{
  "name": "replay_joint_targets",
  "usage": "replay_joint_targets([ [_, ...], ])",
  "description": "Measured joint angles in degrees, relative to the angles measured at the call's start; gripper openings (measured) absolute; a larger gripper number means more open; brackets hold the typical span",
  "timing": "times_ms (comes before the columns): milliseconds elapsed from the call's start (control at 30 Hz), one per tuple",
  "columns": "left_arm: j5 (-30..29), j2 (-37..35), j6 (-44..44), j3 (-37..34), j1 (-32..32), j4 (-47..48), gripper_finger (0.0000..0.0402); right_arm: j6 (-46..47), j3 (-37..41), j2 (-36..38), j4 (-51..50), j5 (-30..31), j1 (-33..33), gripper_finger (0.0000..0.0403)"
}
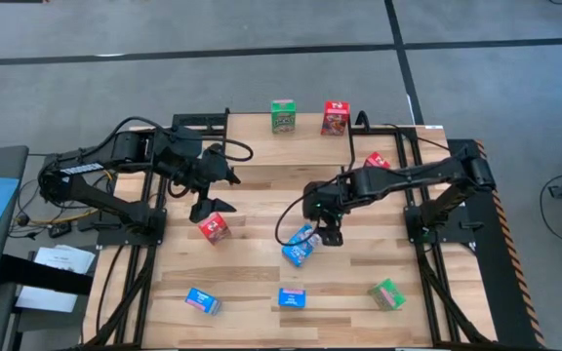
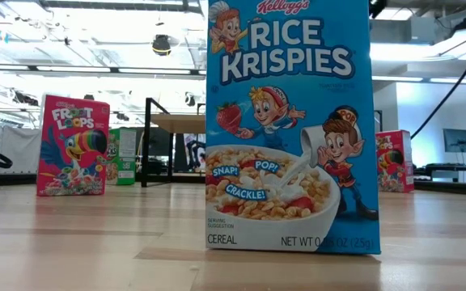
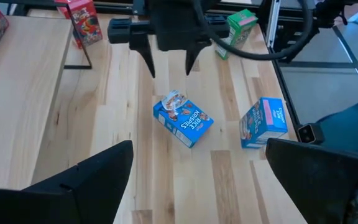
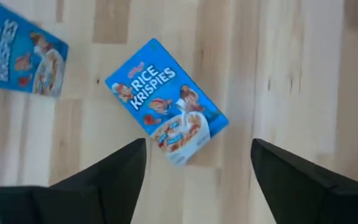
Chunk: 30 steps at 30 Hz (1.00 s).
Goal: Stack cereal on shelf
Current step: Put the top right blue cereal box on the shelf
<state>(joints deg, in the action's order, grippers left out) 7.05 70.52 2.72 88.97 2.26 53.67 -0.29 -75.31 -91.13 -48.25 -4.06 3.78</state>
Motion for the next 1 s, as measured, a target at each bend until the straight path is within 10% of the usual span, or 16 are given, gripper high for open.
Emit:
replay_joint_targets([
  [333,0.0,0.0,3.1,0.0,0.0,0.0,0.0358,-14.7,1.8,-0.1,4.3,-0.3,1.5,0.0322],
  [1000,-2.2,0.0,4.2,0.0,0.0,0.0,0.0358,-12.6,1.9,-2.5,2.2,-0.5,2.5,0.0322],
])
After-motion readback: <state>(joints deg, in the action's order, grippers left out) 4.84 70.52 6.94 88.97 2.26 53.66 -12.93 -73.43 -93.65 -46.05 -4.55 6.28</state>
